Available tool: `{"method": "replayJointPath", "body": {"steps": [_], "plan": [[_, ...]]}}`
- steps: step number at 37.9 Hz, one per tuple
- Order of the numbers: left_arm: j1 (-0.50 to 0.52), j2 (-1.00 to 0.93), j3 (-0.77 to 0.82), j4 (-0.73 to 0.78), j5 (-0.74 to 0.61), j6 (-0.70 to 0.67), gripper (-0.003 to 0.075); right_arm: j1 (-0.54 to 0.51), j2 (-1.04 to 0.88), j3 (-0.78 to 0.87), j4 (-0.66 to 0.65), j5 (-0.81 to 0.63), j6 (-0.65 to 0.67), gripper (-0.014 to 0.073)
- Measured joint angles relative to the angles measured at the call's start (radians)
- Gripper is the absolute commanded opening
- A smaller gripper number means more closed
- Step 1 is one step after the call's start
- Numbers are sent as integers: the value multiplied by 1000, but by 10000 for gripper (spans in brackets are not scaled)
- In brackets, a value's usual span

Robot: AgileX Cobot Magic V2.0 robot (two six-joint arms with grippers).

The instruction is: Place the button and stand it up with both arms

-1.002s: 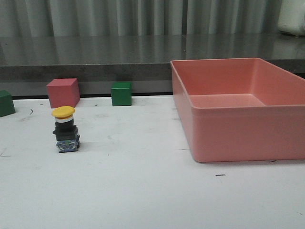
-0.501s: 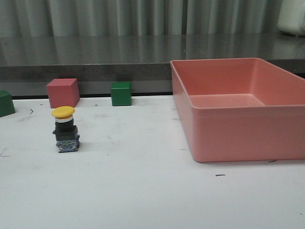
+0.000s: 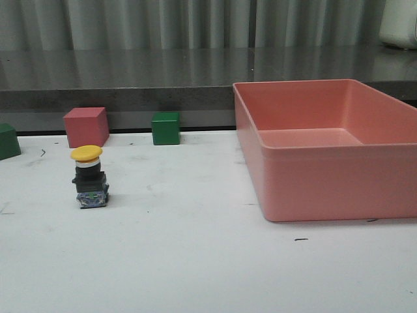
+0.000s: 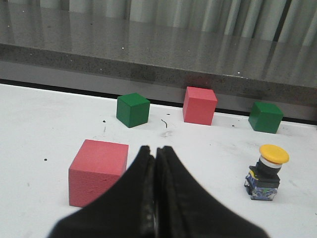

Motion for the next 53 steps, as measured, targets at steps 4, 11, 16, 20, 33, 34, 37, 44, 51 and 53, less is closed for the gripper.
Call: {"method": "replayJointPath", "body": {"steps": [4, 11, 16, 20, 33, 34, 37, 44, 51, 53], "plan": [[0, 0, 0, 0, 0, 0, -20, 0, 0, 0, 0, 0, 0, -70], [0, 0, 0, 0, 0, 0, -20, 0, 0, 0, 0, 0, 0, -70], [0, 0, 0, -2, 0, 0, -20, 0, 0, 0, 0, 0, 0, -70], [0, 0, 0, -2, 0, 0, -20, 0, 0, 0, 0, 0, 0, -70], [0, 0, 0, -2, 0, 0, -20, 0, 0, 0, 0, 0, 0, -70], [0, 0, 0, -2, 0, 0, -20, 0, 0, 0, 0, 0, 0, -70], [0, 0, 0, -2, 0, 0, -20, 0, 0, 0, 0, 0, 0, -70], [0, 0, 0, -2, 0, 0, -20, 0, 0, 0, -2, 0, 0, -70], [0, 0, 0, -2, 0, -1, -20, 0, -28, 72, -8, -87, -49, -70], [0, 0, 0, -2, 0, -1, -20, 0, -50, 109, 14, -125, -84, -70]]}}
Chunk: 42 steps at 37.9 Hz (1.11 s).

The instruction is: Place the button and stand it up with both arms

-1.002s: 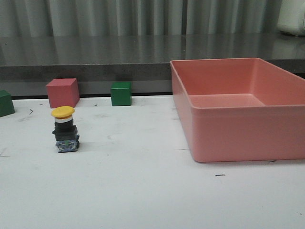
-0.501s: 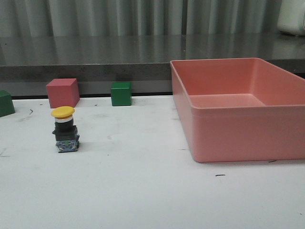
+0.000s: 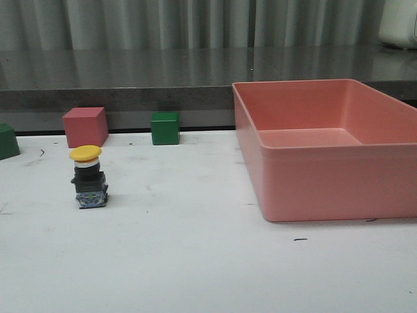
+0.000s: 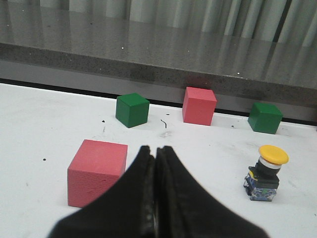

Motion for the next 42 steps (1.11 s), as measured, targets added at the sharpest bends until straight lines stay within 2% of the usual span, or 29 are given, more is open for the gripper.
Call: {"method": "replayJointPath", "body": {"steps": [5, 14, 42], "plan": [[0, 0, 0, 0, 0, 0, -20, -20, -64, 105, 46, -83, -66, -70], [0, 0, 0, 0, 0, 0, -20, -32, -145, 271, 57, -132, -74, -70], [0, 0, 0, 0, -2, 0, -20, -33, -149, 282, 60, -116, -76, -70]]}}
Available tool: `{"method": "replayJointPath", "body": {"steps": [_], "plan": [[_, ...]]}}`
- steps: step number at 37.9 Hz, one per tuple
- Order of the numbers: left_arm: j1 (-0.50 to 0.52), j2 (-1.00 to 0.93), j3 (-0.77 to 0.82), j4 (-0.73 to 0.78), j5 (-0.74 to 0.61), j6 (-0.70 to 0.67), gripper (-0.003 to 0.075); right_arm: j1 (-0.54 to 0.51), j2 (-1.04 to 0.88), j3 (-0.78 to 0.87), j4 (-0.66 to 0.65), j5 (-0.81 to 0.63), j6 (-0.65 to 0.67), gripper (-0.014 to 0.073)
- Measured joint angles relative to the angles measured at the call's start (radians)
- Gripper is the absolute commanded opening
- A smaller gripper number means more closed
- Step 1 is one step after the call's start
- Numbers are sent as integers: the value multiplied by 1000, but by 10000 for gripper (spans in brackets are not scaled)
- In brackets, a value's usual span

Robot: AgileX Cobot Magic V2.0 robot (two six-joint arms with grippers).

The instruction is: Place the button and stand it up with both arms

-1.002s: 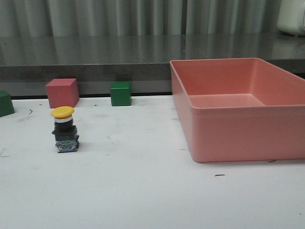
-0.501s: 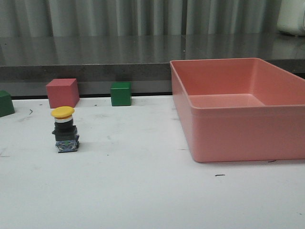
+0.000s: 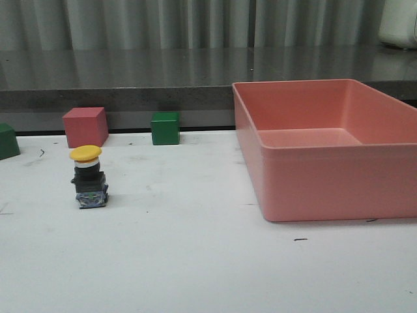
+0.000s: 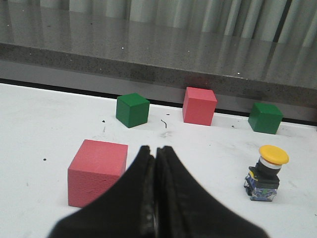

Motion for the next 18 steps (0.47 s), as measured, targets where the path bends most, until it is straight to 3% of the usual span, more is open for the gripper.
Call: {"method": "replayJointPath", "body": {"steps": [18], "plan": [[0, 0, 0, 0, 0, 0, -20, 0, 0, 0, 0, 0, -7, -70]]}}
